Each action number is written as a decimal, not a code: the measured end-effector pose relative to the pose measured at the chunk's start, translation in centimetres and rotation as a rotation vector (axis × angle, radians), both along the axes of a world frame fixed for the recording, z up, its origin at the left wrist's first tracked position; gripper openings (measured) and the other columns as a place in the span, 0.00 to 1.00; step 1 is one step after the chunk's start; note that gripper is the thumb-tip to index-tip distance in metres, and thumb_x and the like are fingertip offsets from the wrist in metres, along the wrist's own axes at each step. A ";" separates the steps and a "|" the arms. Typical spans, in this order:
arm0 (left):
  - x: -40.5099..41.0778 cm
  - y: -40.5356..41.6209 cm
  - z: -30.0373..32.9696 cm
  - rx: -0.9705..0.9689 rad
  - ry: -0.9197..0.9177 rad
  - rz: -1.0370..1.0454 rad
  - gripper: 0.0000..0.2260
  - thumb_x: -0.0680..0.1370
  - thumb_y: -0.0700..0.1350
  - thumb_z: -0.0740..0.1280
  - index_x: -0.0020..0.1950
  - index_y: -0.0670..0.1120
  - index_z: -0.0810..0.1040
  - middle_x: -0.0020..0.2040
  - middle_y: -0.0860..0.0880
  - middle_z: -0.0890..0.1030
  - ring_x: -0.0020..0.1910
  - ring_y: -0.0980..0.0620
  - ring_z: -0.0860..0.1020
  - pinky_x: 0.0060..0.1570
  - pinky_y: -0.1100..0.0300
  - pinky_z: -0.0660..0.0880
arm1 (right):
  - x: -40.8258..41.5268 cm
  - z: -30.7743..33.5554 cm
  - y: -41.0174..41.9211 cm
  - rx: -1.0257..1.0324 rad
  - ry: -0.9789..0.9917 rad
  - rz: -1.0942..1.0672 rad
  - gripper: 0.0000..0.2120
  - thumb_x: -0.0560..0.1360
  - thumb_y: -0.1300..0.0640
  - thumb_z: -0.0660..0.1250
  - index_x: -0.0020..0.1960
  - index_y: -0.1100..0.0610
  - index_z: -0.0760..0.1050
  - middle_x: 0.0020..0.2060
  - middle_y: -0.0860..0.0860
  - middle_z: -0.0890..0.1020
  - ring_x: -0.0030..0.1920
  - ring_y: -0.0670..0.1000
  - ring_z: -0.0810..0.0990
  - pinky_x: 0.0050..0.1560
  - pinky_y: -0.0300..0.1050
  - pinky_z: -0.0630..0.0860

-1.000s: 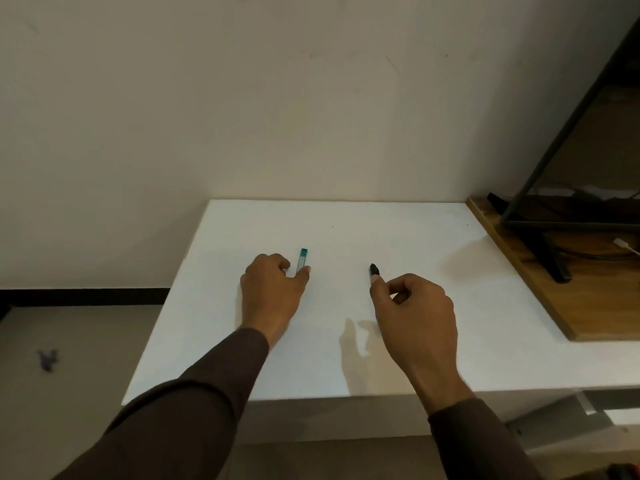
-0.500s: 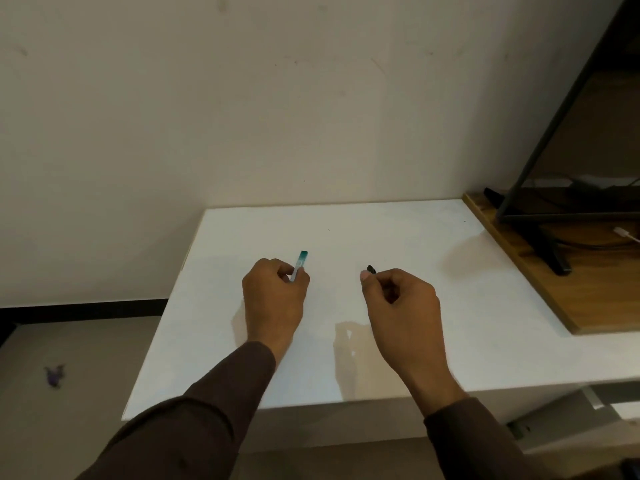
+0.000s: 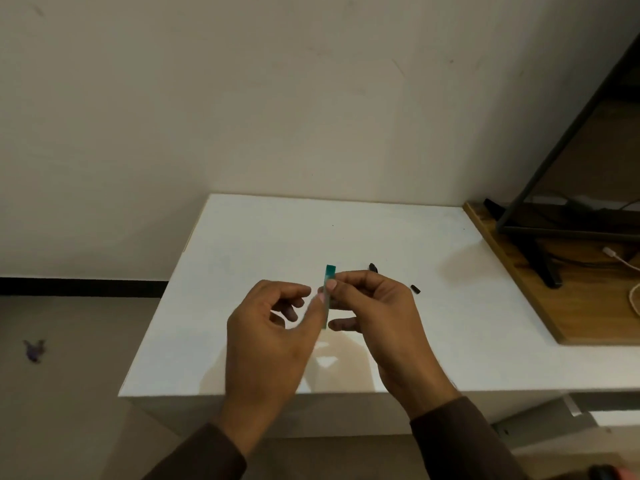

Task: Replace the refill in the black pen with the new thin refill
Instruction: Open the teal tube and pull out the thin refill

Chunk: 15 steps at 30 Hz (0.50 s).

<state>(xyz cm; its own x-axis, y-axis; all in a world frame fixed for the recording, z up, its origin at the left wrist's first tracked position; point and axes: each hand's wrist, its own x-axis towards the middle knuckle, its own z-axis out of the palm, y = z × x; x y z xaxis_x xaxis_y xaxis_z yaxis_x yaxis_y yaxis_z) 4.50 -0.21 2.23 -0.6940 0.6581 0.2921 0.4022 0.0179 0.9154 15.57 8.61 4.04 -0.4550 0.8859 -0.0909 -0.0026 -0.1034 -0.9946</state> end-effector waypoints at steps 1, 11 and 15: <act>-0.8 0.2 0.1 -0.020 -0.099 -0.026 0.04 0.75 0.53 0.73 0.45 0.55 0.84 0.39 0.57 0.85 0.43 0.58 0.82 0.38 0.72 0.79 | 0.1 0.1 0.1 0.027 -0.025 0.016 0.04 0.78 0.60 0.72 0.48 0.57 0.86 0.42 0.53 0.89 0.44 0.52 0.88 0.40 0.45 0.84; -4.5 1.3 0.8 -0.088 -0.461 -0.375 0.05 0.75 0.46 0.74 0.46 0.49 0.90 0.42 0.47 0.89 0.39 0.54 0.85 0.39 0.60 0.81 | 0.5 -0.1 0.0 0.182 -0.160 0.104 0.05 0.78 0.58 0.71 0.48 0.54 0.86 0.38 0.49 0.87 0.37 0.52 0.86 0.37 0.45 0.84; -4.7 1.4 0.7 -0.058 -0.520 -0.382 0.05 0.74 0.46 0.75 0.46 0.47 0.90 0.43 0.44 0.88 0.40 0.51 0.84 0.40 0.58 0.80 | 0.5 -0.1 0.1 0.192 -0.154 0.106 0.05 0.78 0.59 0.71 0.47 0.53 0.87 0.38 0.50 0.87 0.37 0.52 0.86 0.37 0.44 0.83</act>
